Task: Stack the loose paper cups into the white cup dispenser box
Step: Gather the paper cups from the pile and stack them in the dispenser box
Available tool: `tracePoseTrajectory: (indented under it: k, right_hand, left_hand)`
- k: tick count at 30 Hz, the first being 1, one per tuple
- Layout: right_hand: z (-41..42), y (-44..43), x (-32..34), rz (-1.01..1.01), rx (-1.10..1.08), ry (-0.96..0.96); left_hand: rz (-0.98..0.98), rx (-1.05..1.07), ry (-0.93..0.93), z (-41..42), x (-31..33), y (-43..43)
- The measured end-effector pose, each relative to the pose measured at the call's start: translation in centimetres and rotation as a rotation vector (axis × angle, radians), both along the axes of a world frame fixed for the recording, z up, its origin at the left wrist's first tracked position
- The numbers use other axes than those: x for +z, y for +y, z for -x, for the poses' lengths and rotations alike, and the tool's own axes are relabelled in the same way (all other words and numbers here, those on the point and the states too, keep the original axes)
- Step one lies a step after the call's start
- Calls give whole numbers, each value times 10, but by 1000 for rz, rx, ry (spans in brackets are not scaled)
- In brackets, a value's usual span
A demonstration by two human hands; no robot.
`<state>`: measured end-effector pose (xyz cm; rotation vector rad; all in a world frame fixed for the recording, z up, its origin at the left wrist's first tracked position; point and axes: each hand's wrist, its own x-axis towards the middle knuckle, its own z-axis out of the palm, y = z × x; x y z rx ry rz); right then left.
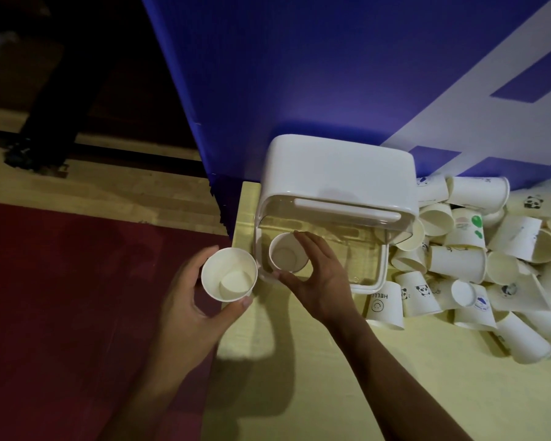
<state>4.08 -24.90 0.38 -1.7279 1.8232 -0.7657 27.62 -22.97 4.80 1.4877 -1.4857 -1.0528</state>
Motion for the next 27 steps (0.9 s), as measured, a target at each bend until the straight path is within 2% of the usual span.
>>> tracePoseTrajectory:
  k: [4,7,10,16,20,27]
  right_hand:
    - [6,13,12,8,2,-41]
    - [9,28,41,31,-80,-214]
    - [10,36,65,-10,-50,-335]
    - [14,29,74,31,8,-346]
    - [20,24,66,86,12,-303]
    - [18,19,54,59,-24,-321]
  left_hand:
    - [-14,-17,25,10,1,-3]
    - [18,-43,46,27,7,-8]
    - [34,-100,17,49,11,-16]
    - [76,-184,-82,79,8,-27]
    - [65,-182,-82,85,3,-30]
    - [21,-162,-106,87,-8,-35]
